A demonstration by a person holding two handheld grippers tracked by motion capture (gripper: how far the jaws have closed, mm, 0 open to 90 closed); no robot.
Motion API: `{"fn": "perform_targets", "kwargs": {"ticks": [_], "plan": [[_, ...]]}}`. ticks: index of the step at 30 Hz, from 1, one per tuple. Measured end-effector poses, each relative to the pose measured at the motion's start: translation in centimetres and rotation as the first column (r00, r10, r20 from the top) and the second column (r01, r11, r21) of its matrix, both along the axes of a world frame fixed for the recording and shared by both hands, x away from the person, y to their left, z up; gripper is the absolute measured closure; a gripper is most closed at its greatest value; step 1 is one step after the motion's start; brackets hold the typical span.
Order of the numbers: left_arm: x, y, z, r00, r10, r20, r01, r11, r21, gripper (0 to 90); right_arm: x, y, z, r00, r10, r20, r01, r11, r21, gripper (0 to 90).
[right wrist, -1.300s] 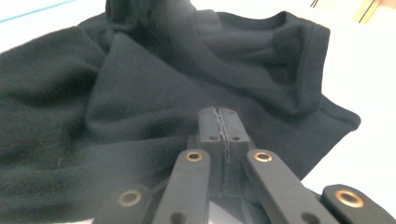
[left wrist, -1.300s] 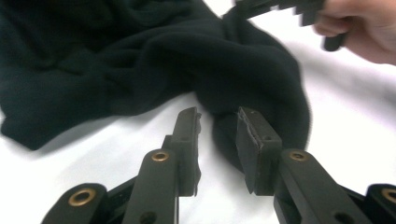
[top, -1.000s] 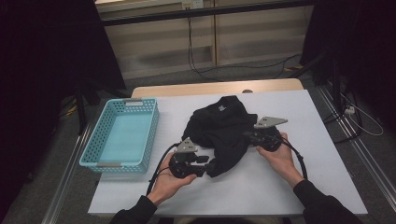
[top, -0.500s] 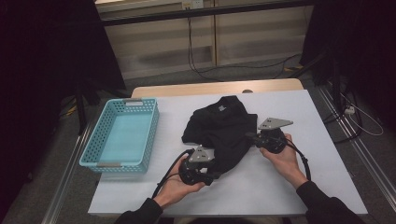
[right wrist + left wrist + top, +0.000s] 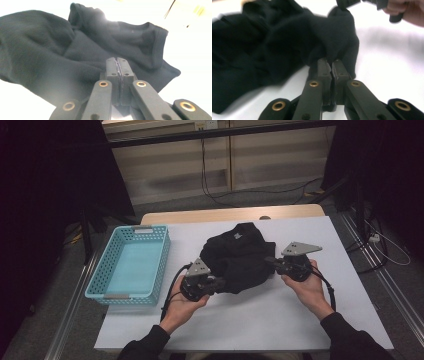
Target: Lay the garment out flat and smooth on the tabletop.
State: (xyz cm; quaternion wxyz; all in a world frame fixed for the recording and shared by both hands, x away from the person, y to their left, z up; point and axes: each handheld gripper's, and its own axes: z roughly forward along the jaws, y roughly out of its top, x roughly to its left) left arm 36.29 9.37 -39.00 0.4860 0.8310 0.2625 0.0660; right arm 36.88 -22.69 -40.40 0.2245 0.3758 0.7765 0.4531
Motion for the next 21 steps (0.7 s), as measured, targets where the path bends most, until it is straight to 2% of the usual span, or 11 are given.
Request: {"fn": "perform_targets", "kwargs": {"ticks": [7, 10, 15, 18, 21], "plan": [[0.1, 1.5, 2.6, 0.9989, 0.030, 0.036, -0.028, 0.9977, -0.062, 87.3, -1.1, -0.2, 3.3, 0.9958, 0.010, 0.091, -0.015, 0.999, 0.048, 90.0], [0.5, 2.0, 3.5, 0.9983, 0.048, 0.034, -0.044, 0.9947, -0.093, 87.3, -1.2, 0.0, 4.2, 0.9933, 0.014, 0.114, -0.020, 0.998, 0.058, 90.0], [1.3, 2.1, 4.9, 0.9950, 0.086, 0.050, -0.079, 0.9891, -0.124, 87.3, -0.1, 0.4, 5.0, 0.9907, -0.004, 0.136, -0.006, 0.998, 0.070, 90.0], [1.5, 2.5, 6.8, 0.9944, 0.085, 0.062, -0.074, 0.9839, -0.163, 87.3, 0.7, 0.4, 5.6, 0.9891, -0.018, 0.146, 0.003, 0.995, 0.102, 90.0], [1.4, 2.7, 8.3, 0.9923, 0.086, 0.089, -0.070, 0.9837, -0.166, 87.3, 1.2, 0.6, 6.6, 0.9855, -0.027, 0.168, 0.008, 0.993, 0.116, 90.0]]}}
